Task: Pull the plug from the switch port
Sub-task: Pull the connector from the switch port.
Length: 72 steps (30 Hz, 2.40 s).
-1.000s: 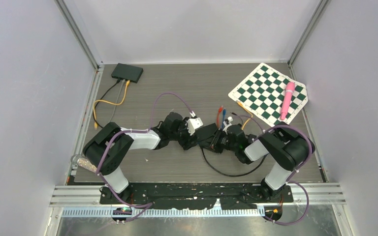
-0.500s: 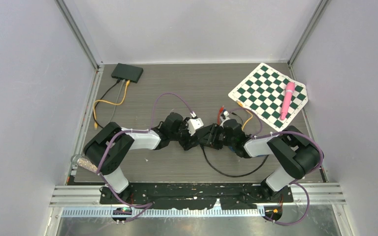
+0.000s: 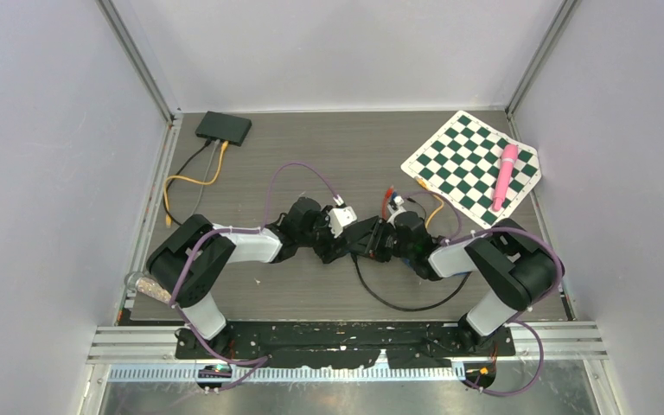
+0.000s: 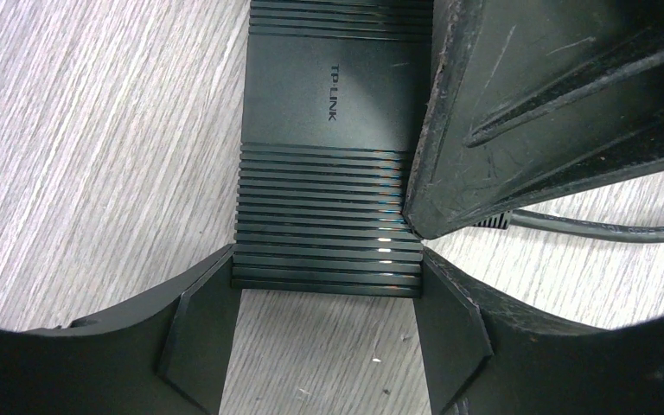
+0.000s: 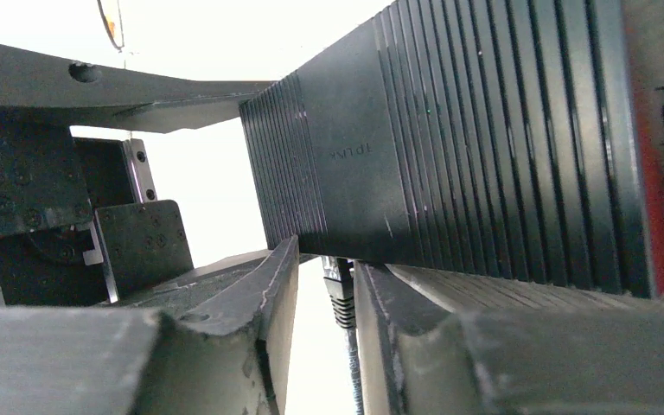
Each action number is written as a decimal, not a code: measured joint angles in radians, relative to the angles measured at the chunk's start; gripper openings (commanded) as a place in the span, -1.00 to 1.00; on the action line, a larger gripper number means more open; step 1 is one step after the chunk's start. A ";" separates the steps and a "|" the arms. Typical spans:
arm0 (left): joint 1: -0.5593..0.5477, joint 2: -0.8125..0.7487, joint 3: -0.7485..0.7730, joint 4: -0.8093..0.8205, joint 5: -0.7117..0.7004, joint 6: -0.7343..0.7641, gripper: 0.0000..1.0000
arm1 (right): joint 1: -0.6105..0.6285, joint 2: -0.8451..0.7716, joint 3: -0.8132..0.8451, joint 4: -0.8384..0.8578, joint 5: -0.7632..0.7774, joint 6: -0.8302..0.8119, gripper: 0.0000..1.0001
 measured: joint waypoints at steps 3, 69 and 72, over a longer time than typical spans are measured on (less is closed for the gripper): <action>0.000 0.000 0.000 0.000 0.001 0.000 -0.08 | -0.002 0.019 -0.033 0.086 -0.010 -0.006 -0.22; -0.004 0.010 -0.005 0.027 0.033 0.003 -0.13 | -0.013 0.113 -0.167 0.402 -0.060 0.141 -0.32; -0.004 0.010 -0.005 0.028 0.033 0.002 -0.13 | -0.015 0.113 -0.163 0.395 -0.054 0.159 -0.33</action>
